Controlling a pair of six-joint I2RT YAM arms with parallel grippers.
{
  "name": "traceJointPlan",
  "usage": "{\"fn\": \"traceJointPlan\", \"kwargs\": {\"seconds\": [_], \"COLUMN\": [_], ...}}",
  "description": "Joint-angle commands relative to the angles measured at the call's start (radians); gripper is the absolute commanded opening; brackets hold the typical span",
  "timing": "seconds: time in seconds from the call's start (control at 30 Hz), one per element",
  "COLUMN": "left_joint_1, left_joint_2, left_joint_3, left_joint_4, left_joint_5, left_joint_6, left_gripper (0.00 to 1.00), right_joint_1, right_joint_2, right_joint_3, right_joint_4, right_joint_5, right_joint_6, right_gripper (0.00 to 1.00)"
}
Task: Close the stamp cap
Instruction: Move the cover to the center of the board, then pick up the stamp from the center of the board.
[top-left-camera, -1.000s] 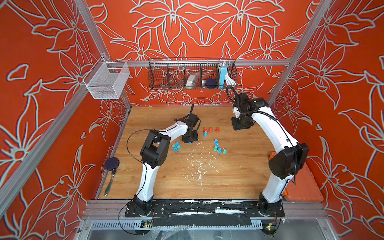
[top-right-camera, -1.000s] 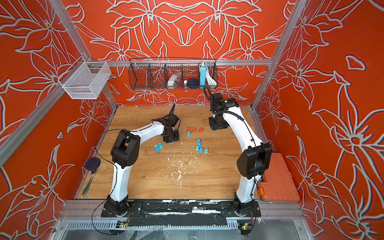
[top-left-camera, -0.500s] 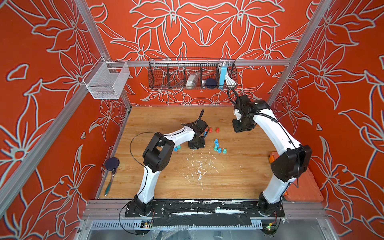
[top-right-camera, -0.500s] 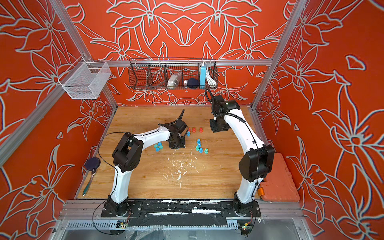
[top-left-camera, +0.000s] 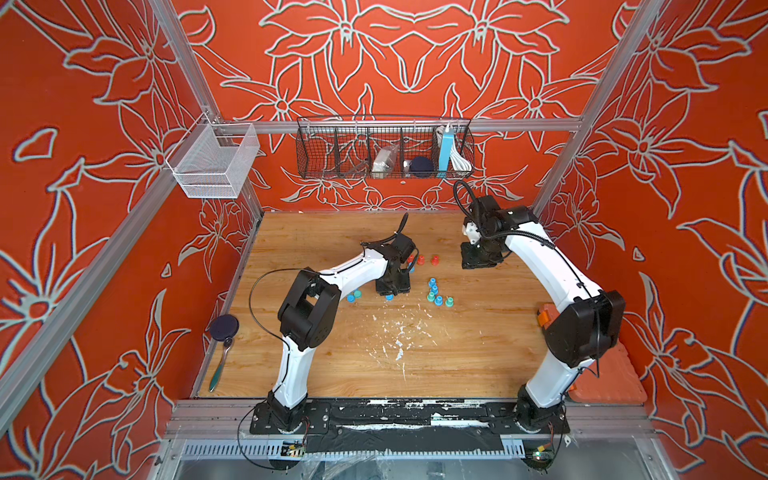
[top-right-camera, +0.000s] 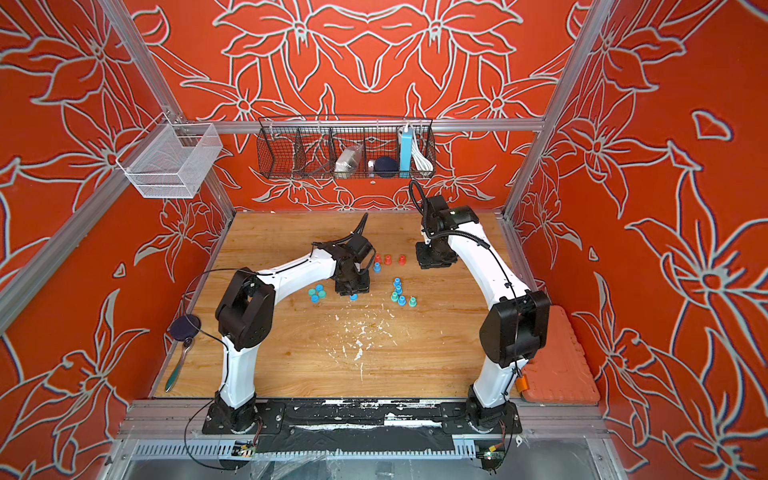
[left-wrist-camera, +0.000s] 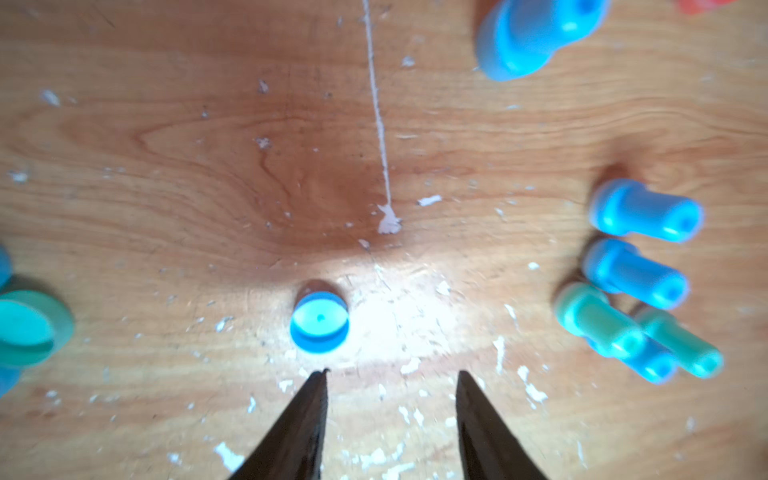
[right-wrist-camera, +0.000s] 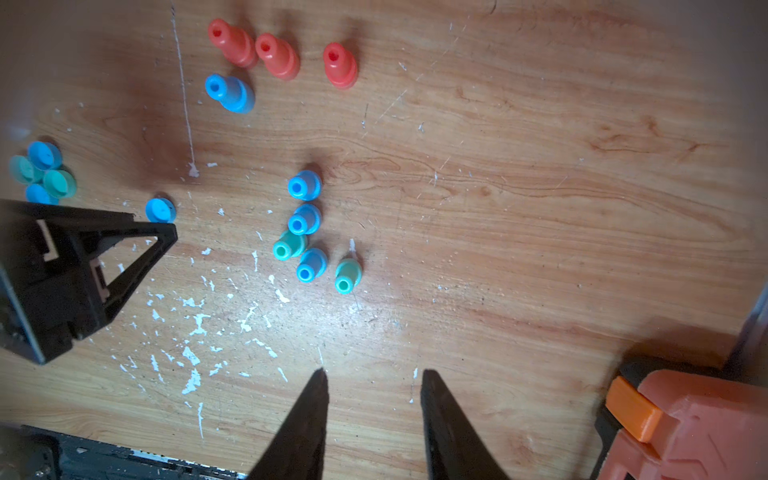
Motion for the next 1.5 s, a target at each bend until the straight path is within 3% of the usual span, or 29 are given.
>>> {"fn": "traceJointPlan", "kwargs": {"seconds": [0.0, 0.23, 0.5, 0.7, 1.0, 1.47], "left_joint_1": [-0.008, 0.005, 0.043, 0.085, 0.134, 0.161], "left_joint_2": [-0.060, -0.219, -0.369, -0.469, -0.547, -0.555], "left_joint_3": [-0.005, -0.151, -0.362, -0.472, -0.539, -0.555], "left_joint_4": [-0.031, 0.015, 0.032, 0.034, 0.023, 0.025], "left_joint_5": [0.004, -0.005, -0.018, -0.016, -0.018, -0.014], "left_joint_6": [0.015, 0.026, 0.042, 0.035, 0.040, 0.040], "left_gripper": [0.51, 0.51, 0.50, 0.50, 0.50, 0.50], "right_joint_1": [0.006, 0.067, 0.157, 0.169, 0.169, 0.171], "right_joint_2": [0.013, 0.087, 0.264, 0.352, 0.442, 0.469], "right_joint_3": [-0.049, -0.068, 0.072, 0.136, 0.195, 0.161], "right_joint_4": [0.044, 0.102, 0.089, 0.083, 0.075, 0.101], "right_joint_5": [-0.035, 0.001, 0.071, 0.106, 0.108, 0.080], "right_joint_6": [0.039, 0.097, 0.114, 0.122, 0.113, 0.115], "right_gripper": [0.40, 0.39, 0.44, 0.44, 0.42, 0.39]}}
